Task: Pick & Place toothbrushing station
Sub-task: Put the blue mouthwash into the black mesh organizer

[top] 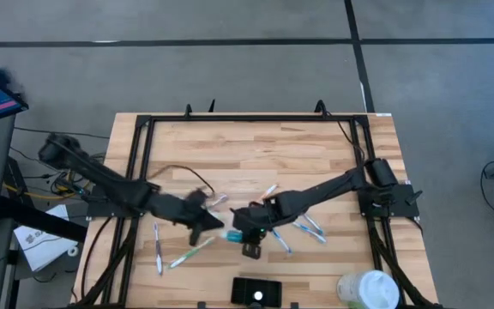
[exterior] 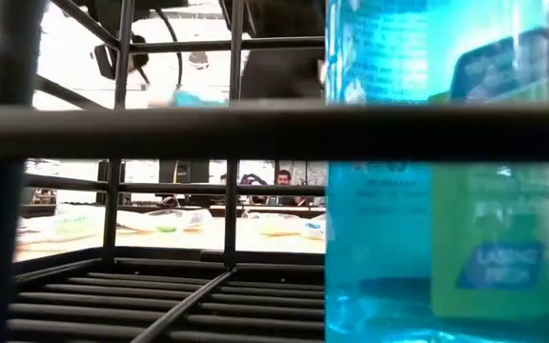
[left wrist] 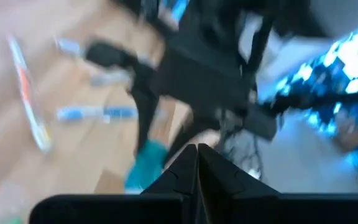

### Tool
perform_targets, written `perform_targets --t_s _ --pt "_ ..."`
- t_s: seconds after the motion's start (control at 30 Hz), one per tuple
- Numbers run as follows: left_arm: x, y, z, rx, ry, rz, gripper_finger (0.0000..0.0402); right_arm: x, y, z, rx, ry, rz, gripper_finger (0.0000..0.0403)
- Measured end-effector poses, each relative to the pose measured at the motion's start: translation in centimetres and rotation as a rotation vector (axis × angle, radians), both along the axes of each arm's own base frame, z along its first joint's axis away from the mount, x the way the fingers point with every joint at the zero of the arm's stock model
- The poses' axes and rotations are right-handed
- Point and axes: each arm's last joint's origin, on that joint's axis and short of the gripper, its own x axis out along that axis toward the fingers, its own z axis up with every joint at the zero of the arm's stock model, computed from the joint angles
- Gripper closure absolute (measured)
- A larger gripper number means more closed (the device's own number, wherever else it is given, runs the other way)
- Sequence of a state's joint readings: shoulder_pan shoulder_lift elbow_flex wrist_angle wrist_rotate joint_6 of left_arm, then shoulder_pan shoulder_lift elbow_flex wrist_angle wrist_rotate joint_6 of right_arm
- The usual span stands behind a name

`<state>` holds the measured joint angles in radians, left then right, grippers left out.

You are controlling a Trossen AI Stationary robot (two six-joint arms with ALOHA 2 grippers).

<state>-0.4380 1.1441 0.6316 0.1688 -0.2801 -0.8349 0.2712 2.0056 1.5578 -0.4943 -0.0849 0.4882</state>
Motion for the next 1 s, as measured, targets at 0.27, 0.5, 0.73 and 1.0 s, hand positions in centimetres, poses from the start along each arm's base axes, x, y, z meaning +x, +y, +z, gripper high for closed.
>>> perform_targets --t_s 0.27,0.5,0.73,1.0 --pt "-5.0 1.4 3.4 -0.066 -0.223 0.116 0.0394 2.2 -3.2 5.9 0.045 -0.120 -0.050 0.0300" --pt "-6.8 0.5 4.5 -0.057 -0.295 0.106 0.0394 2.8 -5.3 11.2 0.110 -0.212 -0.044 0.0301" --pt "-7.7 -1.2 5.3 -0.094 -0.367 -0.010 0.0394 2.4 -7.4 16.3 0.150 -0.301 -0.054 0.0300" --pt "-7.3 -2.2 5.6 -0.084 -0.437 0.044 0.0384 1.2 -8.7 22.0 0.175 -0.471 -0.054 0.0300"
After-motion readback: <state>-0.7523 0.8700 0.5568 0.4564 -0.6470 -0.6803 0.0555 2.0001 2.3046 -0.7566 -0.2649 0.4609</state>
